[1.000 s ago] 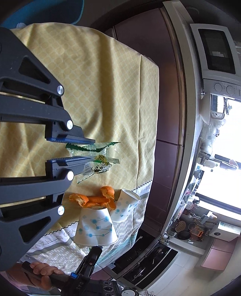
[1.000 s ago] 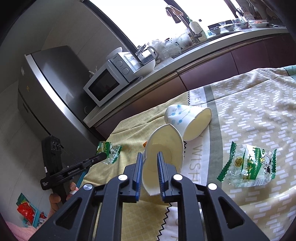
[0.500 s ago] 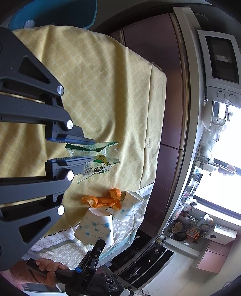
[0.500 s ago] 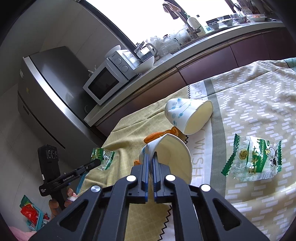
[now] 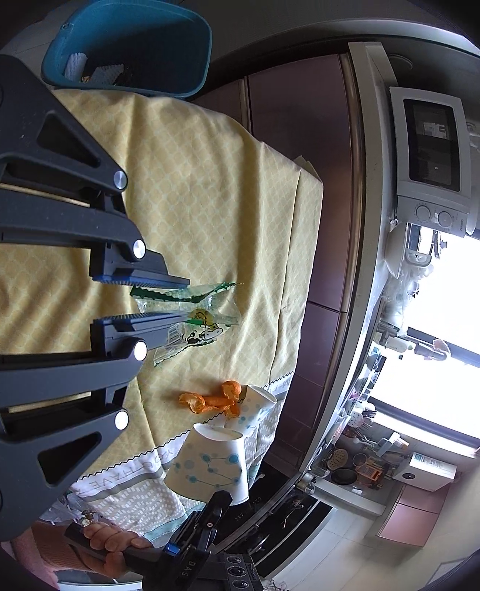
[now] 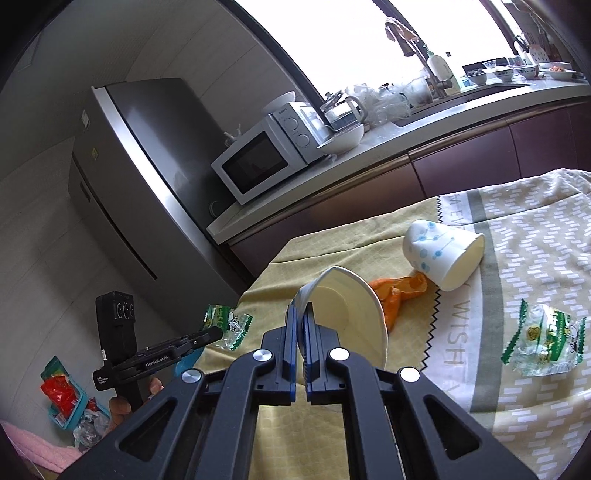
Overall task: Collect trash
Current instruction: 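Carry the candy wrapper and paper cup to the teal bin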
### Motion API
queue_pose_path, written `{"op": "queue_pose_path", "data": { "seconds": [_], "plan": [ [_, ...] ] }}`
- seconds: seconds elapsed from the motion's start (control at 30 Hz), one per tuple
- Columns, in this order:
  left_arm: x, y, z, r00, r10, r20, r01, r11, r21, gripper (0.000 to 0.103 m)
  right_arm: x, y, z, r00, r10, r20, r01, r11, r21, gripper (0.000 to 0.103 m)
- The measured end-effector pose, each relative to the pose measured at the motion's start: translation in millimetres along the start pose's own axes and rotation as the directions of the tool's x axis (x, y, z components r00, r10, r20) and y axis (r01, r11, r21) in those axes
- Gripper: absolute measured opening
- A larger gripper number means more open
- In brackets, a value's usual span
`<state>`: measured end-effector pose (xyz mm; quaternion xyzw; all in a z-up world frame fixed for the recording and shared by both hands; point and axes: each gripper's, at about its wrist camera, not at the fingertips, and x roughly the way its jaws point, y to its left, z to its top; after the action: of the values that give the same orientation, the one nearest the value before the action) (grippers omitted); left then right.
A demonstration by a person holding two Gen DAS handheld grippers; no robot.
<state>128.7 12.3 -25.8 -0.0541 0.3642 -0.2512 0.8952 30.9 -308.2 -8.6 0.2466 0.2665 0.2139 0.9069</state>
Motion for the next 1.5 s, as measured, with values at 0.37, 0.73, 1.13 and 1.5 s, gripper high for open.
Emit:
{"op": "queue_pose_path", "data": {
  "seconds": [0.37,0.73,1.13,1.5],
  "plan": [
    [-56,37,-21,0.995,0.081,0.053,-0.078,0.995,-0.056,0.013,54,49,-3,0.982,0.15,-0.111,-0.155,0.987,-0.04,0.003],
    [-106,103,-38,0.972,0.215,0.095,-0.197,0.966,-0.168,0.013,118,113,-3,0.931,0.272,-0.242,-0.305,0.946,-0.112,0.003],
    [-134,167,-55,0.931,0.356,0.079,-0.325,0.908,-0.263,0.013,186,170,-8,0.874,0.325,-0.361,-0.395,0.908,-0.138,0.003],
    [-125,212,-66,0.913,0.408,0.022,-0.38,0.867,-0.321,0.013,237,210,-21,0.845,0.296,-0.445,-0.404,0.899,-0.17,0.003]
  ]
}}
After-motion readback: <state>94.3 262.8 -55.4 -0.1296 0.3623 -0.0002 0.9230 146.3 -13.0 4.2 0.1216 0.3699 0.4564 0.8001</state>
